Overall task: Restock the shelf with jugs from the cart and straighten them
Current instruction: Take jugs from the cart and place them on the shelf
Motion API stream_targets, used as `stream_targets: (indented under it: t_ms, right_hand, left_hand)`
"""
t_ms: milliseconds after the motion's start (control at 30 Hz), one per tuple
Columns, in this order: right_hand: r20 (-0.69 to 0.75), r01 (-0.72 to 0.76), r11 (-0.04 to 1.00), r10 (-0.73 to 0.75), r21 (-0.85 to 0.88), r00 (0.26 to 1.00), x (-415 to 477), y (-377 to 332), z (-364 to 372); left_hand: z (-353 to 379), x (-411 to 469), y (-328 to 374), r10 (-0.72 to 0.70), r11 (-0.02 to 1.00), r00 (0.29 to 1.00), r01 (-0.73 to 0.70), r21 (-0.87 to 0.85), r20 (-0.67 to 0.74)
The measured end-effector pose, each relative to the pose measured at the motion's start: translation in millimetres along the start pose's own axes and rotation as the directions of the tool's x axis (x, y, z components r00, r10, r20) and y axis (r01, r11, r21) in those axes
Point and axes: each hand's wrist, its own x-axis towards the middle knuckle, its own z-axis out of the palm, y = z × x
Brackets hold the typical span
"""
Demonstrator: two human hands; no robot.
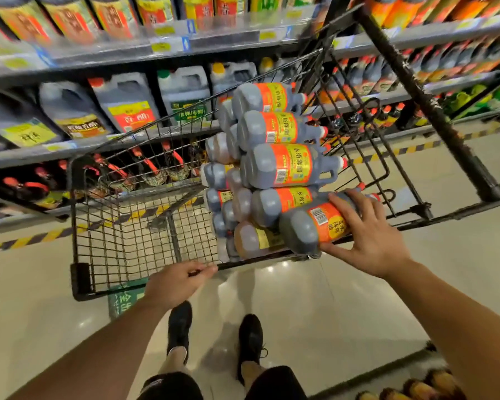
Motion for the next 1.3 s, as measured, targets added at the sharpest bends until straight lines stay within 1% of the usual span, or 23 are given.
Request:
stream_targets:
  t_ms: [67, 233, 333, 433, 633, 833, 933, 1033, 1167, 1300]
  right_hand:
    - [-0.016, -0.004, 1.0, 0.004, 0.019, 1.0, 4, 4, 3]
    - [-0.066, -0.009, 0.997, 0.014, 0.077, 0.998, 6, 3, 13]
    - [-0.079, -0.02, 0.996, 0.026, 0.084, 0.997, 7, 1, 16]
    - [-0.084, -0.028, 0.996, 0.035, 0.083, 0.996, 7, -3, 18]
    - [-0.106, -0.029, 0.996, 0.038, 0.081, 0.994, 5, -21, 27]
    - [-0.104, -0.027, 0.997, 0.035, 0.078, 0.994, 0, -55, 37]
    - [-0.104, -0.028, 0.996, 0.036, 0.085, 0.994, -2, -79, 42]
    - [-0.097, -0.053, 0.994, 0.062, 0.091, 0.993, -11, -109, 50]
    - [-0.095, -0.068, 0.992, 0.078, 0.108, 0.992, -23, -145, 61]
    - [-0.088, -0.052, 0.993, 0.062, 0.11, 0.994, -33, -175, 68]
  left_hand:
    - [2, 2, -1, 0.005, 1.0, 1.0, -0.005, -0.006, -0.006]
    - [9, 9, -9, 0.06, 0.991, 0.995, -0.049, 0.128, -0.079]
    - [12, 12, -14, 0.062, 0.985, 0.99, -0.041, 0.169, -0.125]
    - [14, 14, -18, 0.054, 0.985, 0.988, -0.029, 0.172, -0.143]
    - [6, 13, -36, 0.056, 0.988, 0.99, -0.036, 0.152, -0.129]
    - [-6, 4, -69, 0.057, 0.986, 0.986, -0.032, 0.161, -0.157]
    - [-13, -3, -91, 0.052, 0.987, 0.976, -0.018, 0.162, -0.211]
    - [-24, -8, -116, 0.078, 0.99, 0.967, -0.046, 0.136, -0.243]
    - [-38, -16, -151, 0.061, 0.994, 0.962, -0.033, 0.108, -0.267]
    - [-43, -31, -182, 0.005, 0.996, 0.964, 0.018, 0.083, -0.264]
